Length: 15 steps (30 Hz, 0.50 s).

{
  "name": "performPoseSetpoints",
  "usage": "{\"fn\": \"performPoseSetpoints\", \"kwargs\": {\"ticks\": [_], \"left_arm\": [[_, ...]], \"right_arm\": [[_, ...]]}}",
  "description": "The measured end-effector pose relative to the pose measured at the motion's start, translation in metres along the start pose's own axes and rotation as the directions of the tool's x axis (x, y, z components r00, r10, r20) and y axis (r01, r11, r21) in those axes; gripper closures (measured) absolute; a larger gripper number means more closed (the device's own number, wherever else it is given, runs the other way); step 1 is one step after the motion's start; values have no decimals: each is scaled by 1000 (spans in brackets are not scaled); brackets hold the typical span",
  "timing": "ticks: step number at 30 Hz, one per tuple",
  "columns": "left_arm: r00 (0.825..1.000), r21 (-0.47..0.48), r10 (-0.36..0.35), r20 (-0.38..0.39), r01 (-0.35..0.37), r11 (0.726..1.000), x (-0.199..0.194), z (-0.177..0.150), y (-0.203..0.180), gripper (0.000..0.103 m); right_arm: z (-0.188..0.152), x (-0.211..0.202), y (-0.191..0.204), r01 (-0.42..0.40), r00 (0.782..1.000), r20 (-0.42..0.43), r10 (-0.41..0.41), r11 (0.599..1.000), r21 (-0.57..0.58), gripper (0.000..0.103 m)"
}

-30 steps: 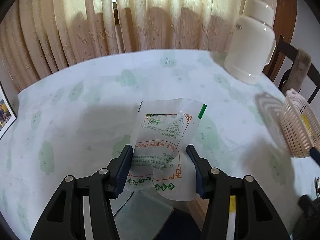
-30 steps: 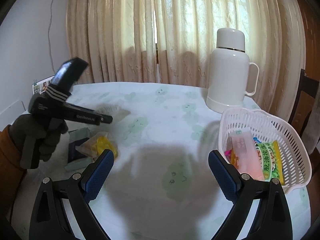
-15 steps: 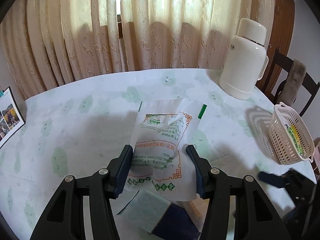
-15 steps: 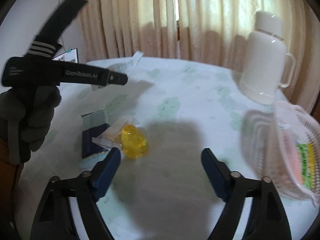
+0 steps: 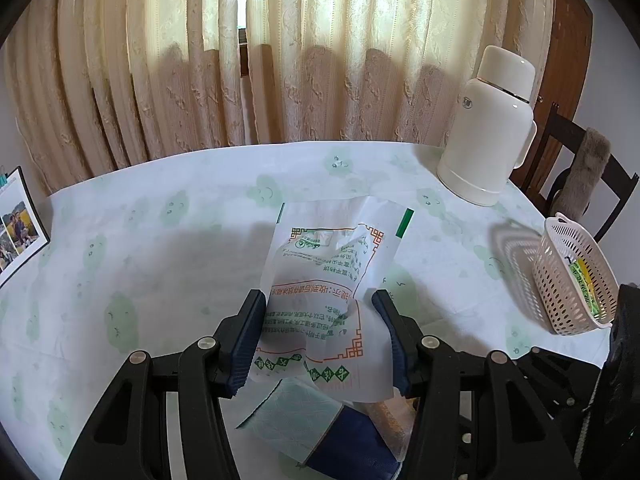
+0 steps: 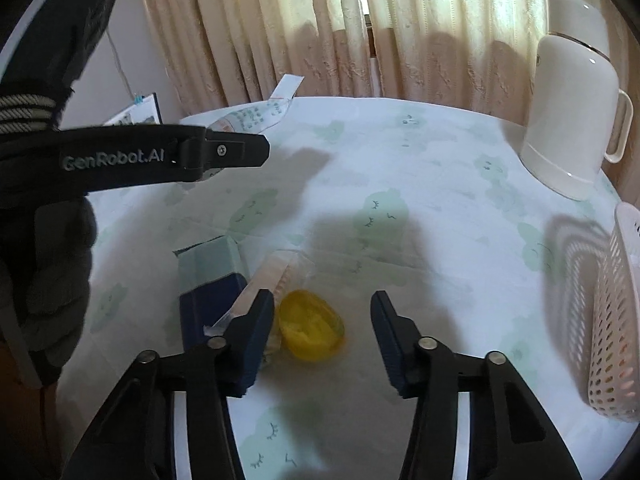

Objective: Organize snacks
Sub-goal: 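Lower the open right gripper around the yellow jelly cup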

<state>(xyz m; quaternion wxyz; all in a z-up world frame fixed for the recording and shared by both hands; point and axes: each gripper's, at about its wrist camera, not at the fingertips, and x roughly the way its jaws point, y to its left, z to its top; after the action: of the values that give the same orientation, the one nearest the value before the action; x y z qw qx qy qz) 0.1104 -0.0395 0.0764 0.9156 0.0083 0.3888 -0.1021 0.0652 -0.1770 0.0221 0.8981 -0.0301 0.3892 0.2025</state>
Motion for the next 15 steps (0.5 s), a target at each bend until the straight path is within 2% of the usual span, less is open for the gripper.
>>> {"fn": "performPoseSetpoints", "kwargs": {"ticks": [7, 10, 15], "left_arm": [[1000, -4, 4, -8, -4, 1000, 2, -1, 0, 52], [1000, -4, 5, -10, -5, 1000, 3, -2, -1, 52], [1000, -10, 9, -16, -9, 1000, 5, -2, 0, 52]], "right_arm": [[0, 5, 7, 35, 999, -4, -35, 999, -33, 61], [-1, 8, 12, 37, 999, -14, -38, 998, -50, 70], [0, 9, 15, 56, 998, -11, -57, 996, -66, 71]]}}
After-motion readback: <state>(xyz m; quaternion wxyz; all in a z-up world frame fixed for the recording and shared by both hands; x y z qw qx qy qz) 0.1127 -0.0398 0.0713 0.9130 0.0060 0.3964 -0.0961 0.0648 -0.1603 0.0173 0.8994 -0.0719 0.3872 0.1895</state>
